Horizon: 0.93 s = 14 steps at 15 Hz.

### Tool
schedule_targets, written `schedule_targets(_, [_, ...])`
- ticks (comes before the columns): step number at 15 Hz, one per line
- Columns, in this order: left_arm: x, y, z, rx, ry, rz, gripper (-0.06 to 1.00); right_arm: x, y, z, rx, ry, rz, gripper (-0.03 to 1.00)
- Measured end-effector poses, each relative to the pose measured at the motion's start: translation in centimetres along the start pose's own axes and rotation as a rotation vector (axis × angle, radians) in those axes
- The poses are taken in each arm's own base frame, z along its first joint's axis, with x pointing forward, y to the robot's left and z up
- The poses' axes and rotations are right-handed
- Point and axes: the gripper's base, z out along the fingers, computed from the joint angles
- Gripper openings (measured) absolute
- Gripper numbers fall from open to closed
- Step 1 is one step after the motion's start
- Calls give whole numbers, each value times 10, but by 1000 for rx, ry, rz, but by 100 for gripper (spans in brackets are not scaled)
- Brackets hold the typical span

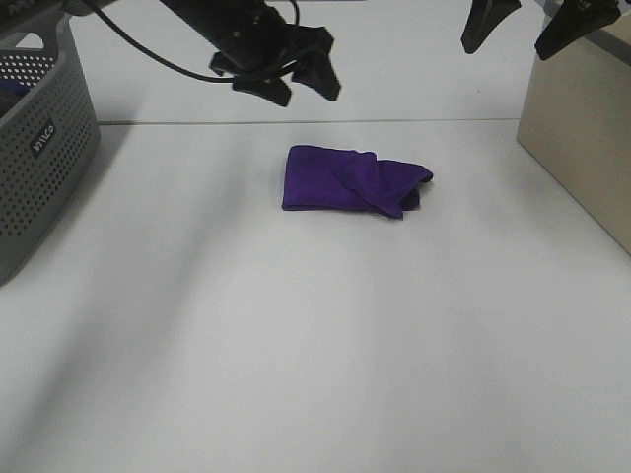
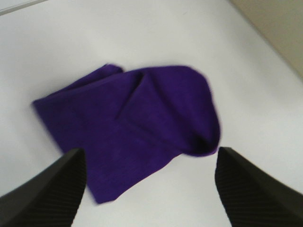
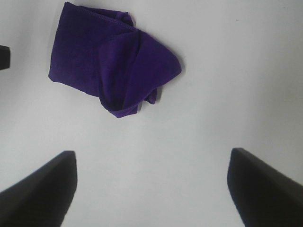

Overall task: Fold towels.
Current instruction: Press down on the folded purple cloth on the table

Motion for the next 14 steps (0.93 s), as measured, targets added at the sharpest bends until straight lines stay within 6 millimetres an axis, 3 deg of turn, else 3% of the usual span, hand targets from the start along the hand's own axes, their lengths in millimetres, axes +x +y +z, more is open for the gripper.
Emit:
schedule_targets(3, [7,35,-33,-191,131,-18,70,-1,6,2,-76,-5,-5,83])
schedule_targets(7, [-3,46,-76,-314,95,-5,70,-5,21,16,-147,-16,-32,83])
schedule_targets(8, [-8,48,-94,-347,66,1,70,-8,31,29,-141,-33,-60,83])
schedule_targets(9, [-15,51,-130,-397,9,0,70,-15,53,67,-121,-81,-154,81])
schedule_targets(10, [-17,53,-145,-415,-16,-2,70,-16,62,90,-119,-90,-193,80])
schedule_targets(12, [-20,49,-164,-428,-51,1,70,-13,68,135,-96,-80,-229,79])
schedule_targets(14, [-21,45,-171,-429,-65,5,70,-10,59,170,-39,-77,-235,77])
